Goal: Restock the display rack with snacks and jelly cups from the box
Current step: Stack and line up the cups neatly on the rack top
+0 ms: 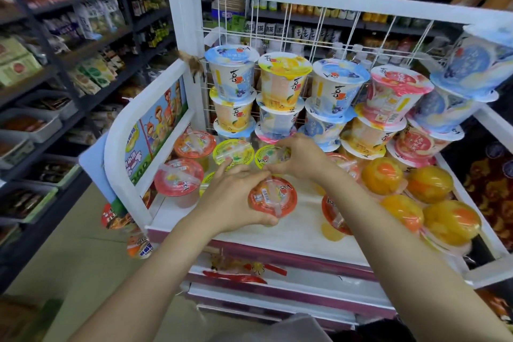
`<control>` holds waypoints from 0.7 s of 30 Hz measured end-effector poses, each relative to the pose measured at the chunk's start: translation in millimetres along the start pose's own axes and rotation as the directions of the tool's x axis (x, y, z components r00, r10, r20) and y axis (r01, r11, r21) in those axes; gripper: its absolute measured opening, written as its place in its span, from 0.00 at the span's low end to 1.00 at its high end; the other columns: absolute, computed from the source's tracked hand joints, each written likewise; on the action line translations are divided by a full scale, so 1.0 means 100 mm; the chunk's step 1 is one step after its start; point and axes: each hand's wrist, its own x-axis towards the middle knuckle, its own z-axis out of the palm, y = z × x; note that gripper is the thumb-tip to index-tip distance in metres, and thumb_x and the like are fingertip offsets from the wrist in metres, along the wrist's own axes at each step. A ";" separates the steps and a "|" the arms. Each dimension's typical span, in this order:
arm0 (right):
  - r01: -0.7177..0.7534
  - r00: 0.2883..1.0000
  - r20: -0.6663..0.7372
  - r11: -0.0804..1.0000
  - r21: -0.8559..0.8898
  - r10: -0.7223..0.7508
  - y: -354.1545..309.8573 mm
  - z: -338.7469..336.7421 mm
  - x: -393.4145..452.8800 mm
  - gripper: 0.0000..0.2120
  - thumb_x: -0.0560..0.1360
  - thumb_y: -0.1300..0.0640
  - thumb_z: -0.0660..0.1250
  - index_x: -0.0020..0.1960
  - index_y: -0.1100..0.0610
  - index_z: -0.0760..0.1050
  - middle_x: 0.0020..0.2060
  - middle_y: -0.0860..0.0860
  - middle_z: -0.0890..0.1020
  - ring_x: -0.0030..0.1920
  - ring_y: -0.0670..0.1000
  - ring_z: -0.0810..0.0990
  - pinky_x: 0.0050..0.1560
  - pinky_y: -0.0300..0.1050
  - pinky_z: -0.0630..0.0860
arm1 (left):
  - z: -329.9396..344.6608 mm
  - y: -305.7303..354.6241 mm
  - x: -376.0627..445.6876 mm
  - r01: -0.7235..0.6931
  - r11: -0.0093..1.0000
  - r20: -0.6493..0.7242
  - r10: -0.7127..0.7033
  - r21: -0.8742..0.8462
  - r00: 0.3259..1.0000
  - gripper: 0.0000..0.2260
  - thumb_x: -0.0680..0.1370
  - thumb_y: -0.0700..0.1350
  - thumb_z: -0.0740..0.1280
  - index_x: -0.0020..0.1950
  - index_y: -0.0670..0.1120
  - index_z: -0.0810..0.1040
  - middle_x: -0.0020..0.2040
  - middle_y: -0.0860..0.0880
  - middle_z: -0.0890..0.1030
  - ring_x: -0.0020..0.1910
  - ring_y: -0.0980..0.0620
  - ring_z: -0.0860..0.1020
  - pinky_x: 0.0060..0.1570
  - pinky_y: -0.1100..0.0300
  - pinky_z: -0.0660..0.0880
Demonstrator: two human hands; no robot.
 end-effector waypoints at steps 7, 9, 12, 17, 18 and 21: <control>0.037 0.998 0.041 0.998 0.044 -0.039 0.05 -0.10 -0.05 0.28 0.70 0.50 0.78 0.66 0.59 0.77 0.41 0.47 0.72 0.41 0.45 0.72 0.42 0.37 0.67 | -0.01 -0.12 -0.02 -0.075 0.997 0.000 0.075 0.022 0.997 0.45 0.61 0.77 0.65 0.75 0.59 0.66 0.73 0.58 0.70 0.74 0.56 0.60 0.77 0.52 0.47; 0.019 0.999 0.034 0.999 0.034 -0.021 0.06 -0.11 -0.10 0.28 0.72 0.52 0.76 0.70 0.55 0.74 0.46 0.49 0.72 0.46 0.49 0.72 0.46 0.39 0.67 | 0.00 -0.24 -0.06 -0.077 0.996 -0.084 0.080 0.039 0.993 0.49 0.58 0.82 0.57 0.74 0.57 0.69 0.73 0.56 0.70 0.74 0.53 0.62 0.74 0.56 0.49; 0.003 1.000 0.018 0.999 0.041 -0.004 0.04 -0.09 -0.14 0.27 0.73 0.52 0.75 0.70 0.54 0.74 0.41 0.44 0.71 0.47 0.50 0.72 0.45 0.41 0.66 | 0.04 -0.37 -0.12 -0.023 0.998 -0.115 0.029 0.056 0.993 0.55 0.58 0.85 0.47 0.75 0.53 0.68 0.76 0.52 0.66 0.76 0.50 0.60 0.75 0.54 0.47; -0.063 0.995 -0.072 0.998 0.012 0.064 -0.07 -0.06 -0.30 0.32 0.74 0.45 0.73 0.74 0.53 0.68 0.56 0.53 0.74 0.57 0.54 0.74 0.53 0.44 0.69 | 0.04 -0.41 -0.18 -0.039 0.990 -0.124 0.057 0.138 0.991 0.46 0.67 0.79 0.48 0.76 0.52 0.67 0.78 0.49 0.64 0.78 0.49 0.58 0.74 0.56 0.36; -0.047 0.993 -0.107 0.999 0.014 0.048 -0.12 -0.07 -0.40 0.33 0.74 0.44 0.72 0.74 0.53 0.67 0.60 0.54 0.73 0.59 0.54 0.74 0.57 0.45 0.70 | 0.03 -0.43 -0.20 -0.044 0.986 -0.147 0.068 0.163 0.987 0.42 0.70 0.77 0.49 0.75 0.52 0.70 0.76 0.48 0.67 0.77 0.47 0.61 0.75 0.55 0.37; 0.025 0.997 -0.078 0.999 0.040 -0.022 -0.28 0.00 -0.74 0.34 0.71 0.42 0.74 0.73 0.49 0.69 0.65 0.51 0.72 0.63 0.51 0.73 0.61 0.43 0.69 | 0.04 -0.51 -0.24 -0.022 0.979 -0.164 0.056 0.201 0.985 0.38 0.74 0.74 0.47 0.74 0.54 0.70 0.76 0.46 0.68 0.76 0.44 0.64 0.76 0.47 0.44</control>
